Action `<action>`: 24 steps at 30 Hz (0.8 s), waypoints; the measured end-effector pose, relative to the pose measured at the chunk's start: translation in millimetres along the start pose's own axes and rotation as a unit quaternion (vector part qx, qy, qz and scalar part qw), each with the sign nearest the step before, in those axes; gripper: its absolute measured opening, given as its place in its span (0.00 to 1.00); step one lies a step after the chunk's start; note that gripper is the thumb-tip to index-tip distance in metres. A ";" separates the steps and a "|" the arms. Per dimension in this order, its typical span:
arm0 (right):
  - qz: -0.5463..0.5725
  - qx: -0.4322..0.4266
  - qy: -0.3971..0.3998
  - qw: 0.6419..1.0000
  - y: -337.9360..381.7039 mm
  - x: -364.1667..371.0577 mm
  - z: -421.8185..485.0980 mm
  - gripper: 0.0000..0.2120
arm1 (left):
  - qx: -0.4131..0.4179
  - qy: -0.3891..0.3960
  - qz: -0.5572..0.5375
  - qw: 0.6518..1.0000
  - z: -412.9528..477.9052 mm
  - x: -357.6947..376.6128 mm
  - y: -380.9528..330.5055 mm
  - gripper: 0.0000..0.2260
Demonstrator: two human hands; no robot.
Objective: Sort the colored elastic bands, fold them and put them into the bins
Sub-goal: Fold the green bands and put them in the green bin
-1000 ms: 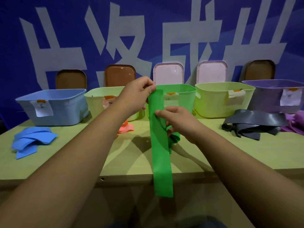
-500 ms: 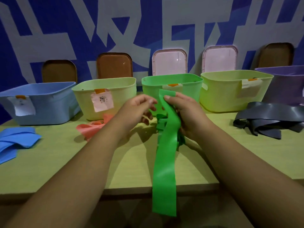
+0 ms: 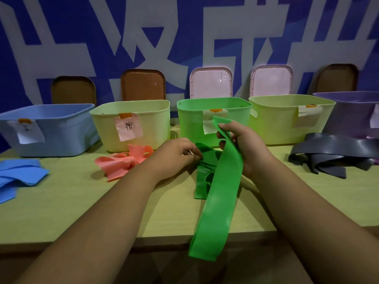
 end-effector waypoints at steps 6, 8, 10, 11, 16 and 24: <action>-0.029 0.017 -0.030 0.999 -4.1 -8.4 10.6 0.06 | -0.050 -0.001 -0.055 0.997 -1.8 1.0 1.4 0.13; -0.047 0.017 -0.036 0.998 -4.9 -10.5 13.1 0.06 | -0.058 -0.018 -0.069 0.996 -1.9 -1.0 1.4 0.14; -0.062 0.010 -0.040 0.997 -4.4 -10.1 14.1 0.06 | -0.059 -0.056 -0.088 0.993 -1.7 -6.0 1.5 0.13; -0.077 0.001 -0.041 0.996 -3.5 -9.6 14.9 0.07 | -0.057 -0.078 -0.108 0.989 -1.7 -8.7 1.2 0.12; -0.154 -0.056 -0.064 0.984 3.4 -7.5 14.8 0.08 | -0.035 -0.169 -0.212 0.962 -0.5 -19.8 -0.4 0.07; -0.238 -0.079 -0.043 0.967 2.6 0.1 10.3 0.07 | -0.025 -0.214 -0.329 0.919 -0.1 -23.4 -8.1 0.07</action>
Point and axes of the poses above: each hand's wrist, its own z-axis towards the middle knuckle, its own x-axis out of the palm, y = z × x, the point moved 7 cm from there along z, towards the middle knuckle, and after that the axes turned 15 degrees about x, right-handed, at the moved point
